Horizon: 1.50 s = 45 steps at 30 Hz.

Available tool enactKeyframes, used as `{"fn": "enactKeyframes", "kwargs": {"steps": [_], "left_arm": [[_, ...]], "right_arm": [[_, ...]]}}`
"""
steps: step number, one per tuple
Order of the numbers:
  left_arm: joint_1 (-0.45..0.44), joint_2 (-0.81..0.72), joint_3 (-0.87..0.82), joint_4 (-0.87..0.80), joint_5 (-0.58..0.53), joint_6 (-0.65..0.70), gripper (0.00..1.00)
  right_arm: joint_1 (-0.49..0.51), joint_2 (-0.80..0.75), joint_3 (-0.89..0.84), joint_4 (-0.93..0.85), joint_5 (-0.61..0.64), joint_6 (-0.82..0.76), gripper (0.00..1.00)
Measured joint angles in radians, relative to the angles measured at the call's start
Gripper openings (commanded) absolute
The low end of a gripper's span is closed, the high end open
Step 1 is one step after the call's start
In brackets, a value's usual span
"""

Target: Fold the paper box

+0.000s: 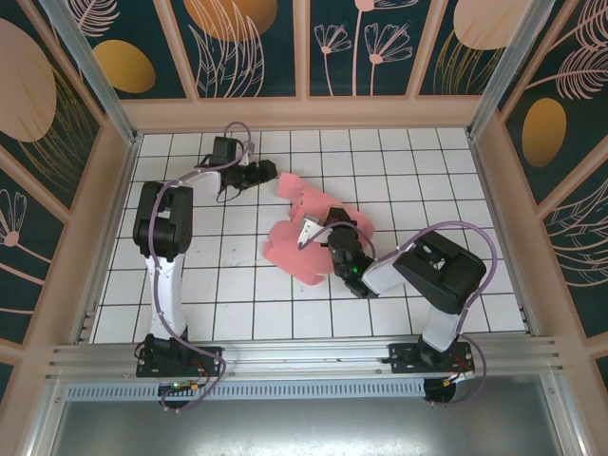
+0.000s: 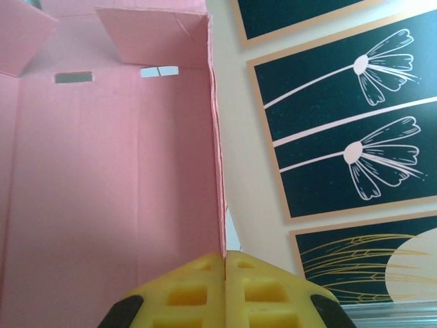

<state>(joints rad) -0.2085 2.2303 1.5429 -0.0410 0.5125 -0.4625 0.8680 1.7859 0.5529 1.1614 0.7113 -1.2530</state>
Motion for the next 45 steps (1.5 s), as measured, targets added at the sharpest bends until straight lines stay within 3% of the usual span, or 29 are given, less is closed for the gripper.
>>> {"fn": "enactKeyframes", "kwargs": {"steps": [11,19,29,37,45], "left_arm": [[-0.04,0.02,0.018,-0.008,0.05,0.037,0.75],[-0.041,0.012,-0.03,0.027,0.064,0.064,0.67],[-0.083,-0.095,-0.216,0.112,0.079,0.077,0.69],[-0.103,-0.219,-0.45,0.281,0.098,0.062,0.7],[-0.109,-0.259,-0.517,0.406,0.123,0.046,0.72]], "right_arm": [[0.006,0.06,-0.005,0.058,0.0,-0.03,0.0],[0.008,0.103,-0.011,0.141,0.021,-0.08,0.0],[0.009,0.108,-0.011,0.152,0.045,-0.085,0.0],[0.009,0.108,-0.011,0.152,0.048,-0.085,0.0],[0.009,0.108,-0.011,0.152,0.048,-0.084,0.0]]}}
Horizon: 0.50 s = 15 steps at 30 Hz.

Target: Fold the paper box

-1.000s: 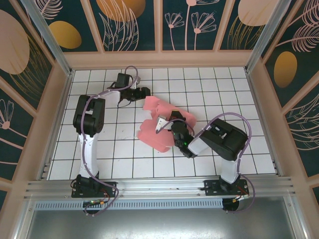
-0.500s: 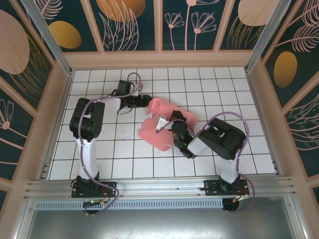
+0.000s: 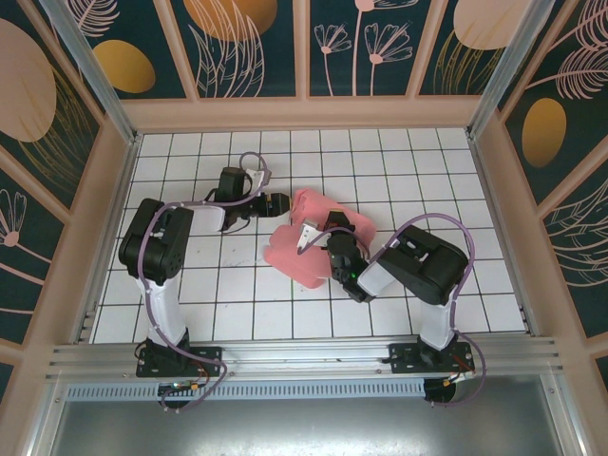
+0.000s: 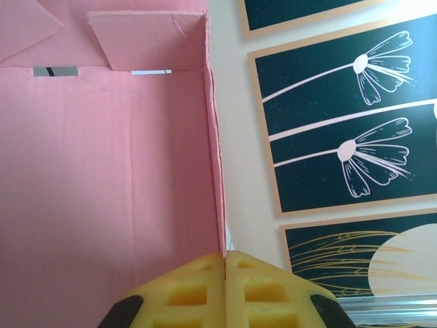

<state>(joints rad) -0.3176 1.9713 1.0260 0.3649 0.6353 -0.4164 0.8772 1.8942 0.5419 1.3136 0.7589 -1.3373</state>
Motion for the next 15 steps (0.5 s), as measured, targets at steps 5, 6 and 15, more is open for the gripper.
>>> {"fn": "enactKeyframes", "kwargs": {"steps": [5,6,15], "left_arm": [[-0.009,-0.002,-0.014,0.041,0.016,-0.006,0.72],[-0.013,-0.002,-0.015,0.045,0.019,-0.006,0.72],[-0.034,-0.016,-0.067,0.087,0.031,-0.004,0.75]], "right_arm": [[0.0,0.0,0.0,0.0,0.0,0.0,0.0],[0.0,0.0,0.0,0.0,0.0,0.001,0.0],[-0.006,0.0,0.0,-0.01,0.0,0.012,0.0]]}}
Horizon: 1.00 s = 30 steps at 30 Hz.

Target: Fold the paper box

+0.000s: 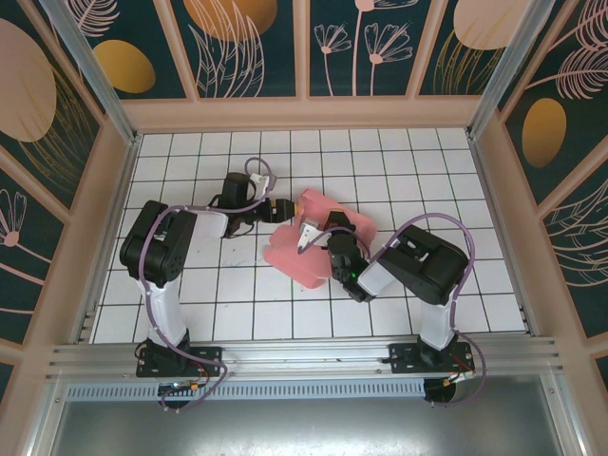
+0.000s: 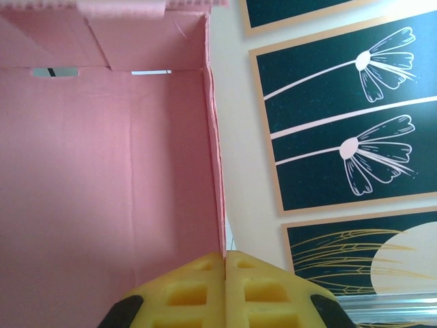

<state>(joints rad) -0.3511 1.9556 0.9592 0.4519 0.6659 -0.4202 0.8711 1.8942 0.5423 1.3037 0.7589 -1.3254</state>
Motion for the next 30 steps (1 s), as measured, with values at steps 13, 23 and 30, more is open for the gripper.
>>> {"fn": "enactKeyframes", "kwargs": {"steps": [13,23,30], "left_arm": [[-0.002,-0.014,-0.039,0.067,0.018,-0.001,0.71],[-0.012,-0.014,-0.026,0.064,0.017,0.021,0.71],[-0.016,-0.014,-0.026,0.038,0.013,0.05,0.71]], "right_arm": [[-0.01,-0.02,0.017,-0.093,-0.011,0.06,0.0],[-0.013,-0.043,0.055,-0.253,-0.042,0.133,0.0],[-0.019,-0.075,0.081,-0.365,-0.068,0.203,0.0]]}}
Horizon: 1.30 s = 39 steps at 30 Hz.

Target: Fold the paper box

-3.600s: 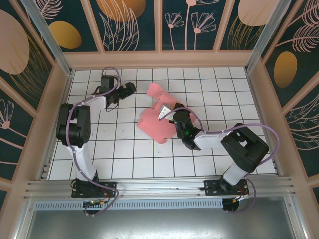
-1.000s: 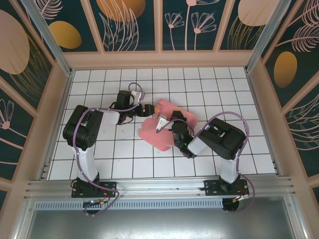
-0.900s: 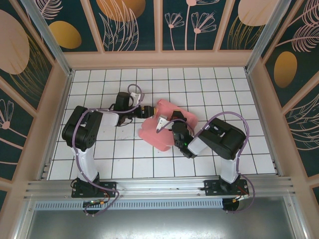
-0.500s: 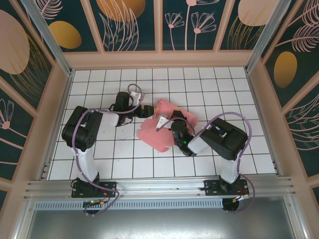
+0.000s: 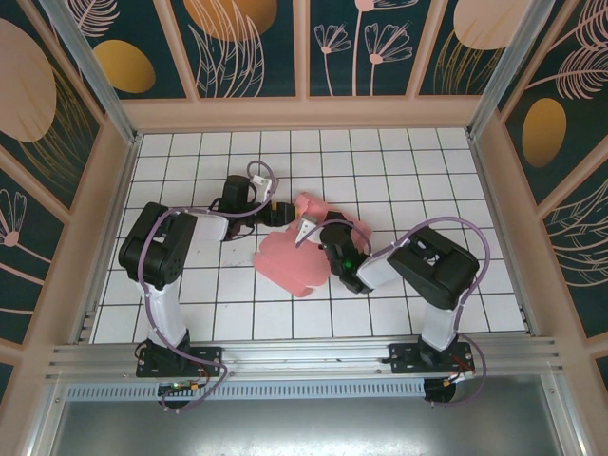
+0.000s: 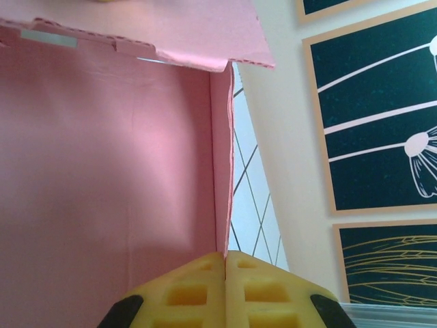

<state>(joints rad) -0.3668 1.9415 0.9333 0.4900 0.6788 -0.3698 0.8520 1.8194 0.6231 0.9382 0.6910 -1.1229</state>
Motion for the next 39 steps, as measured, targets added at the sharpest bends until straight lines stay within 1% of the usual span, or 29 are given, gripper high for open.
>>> {"fn": "enactKeyframes", "kwargs": {"steps": [3,9,14,18,21,24,28,34,37,39], "left_arm": [[0.0,0.0,0.0,-0.002,-0.008,0.006,0.77],[0.0,-0.018,-0.021,0.027,-0.031,-0.023,0.85],[0.0,-0.1,-0.063,0.079,-0.091,-0.076,0.93],[0.009,-0.174,-0.095,0.149,-0.122,-0.122,0.98],[0.022,-0.208,-0.117,0.177,-0.142,-0.14,0.99],[0.034,-0.211,-0.131,0.184,-0.155,-0.141,0.99],[0.041,-0.211,-0.14,0.174,-0.169,-0.14,0.99],[0.04,-0.211,-0.141,0.154,-0.173,-0.138,0.99],[0.04,-0.211,-0.141,0.145,-0.177,-0.132,0.99],[0.04,-0.211,-0.141,0.137,-0.183,-0.129,0.99]], "right_arm": [[-0.007,-0.019,0.015,-0.061,-0.016,0.038,0.0],[-0.023,-0.077,0.055,-0.222,-0.07,0.125,0.0],[-0.044,-0.117,0.078,-0.322,-0.114,0.17,0.0],[-0.081,-0.134,0.13,-0.456,-0.18,0.237,0.0],[-0.117,-0.158,0.18,-0.57,-0.257,0.305,0.0],[-0.159,-0.177,0.236,-0.67,-0.351,0.382,0.0],[-0.23,-0.18,0.326,-0.819,-0.523,0.486,0.0],[-0.32,-0.179,0.403,-0.977,-0.735,0.603,0.0],[-0.351,-0.169,0.427,-1.025,-0.801,0.635,0.0],[-0.364,-0.154,0.443,-1.049,-0.822,0.643,0.01]]}}
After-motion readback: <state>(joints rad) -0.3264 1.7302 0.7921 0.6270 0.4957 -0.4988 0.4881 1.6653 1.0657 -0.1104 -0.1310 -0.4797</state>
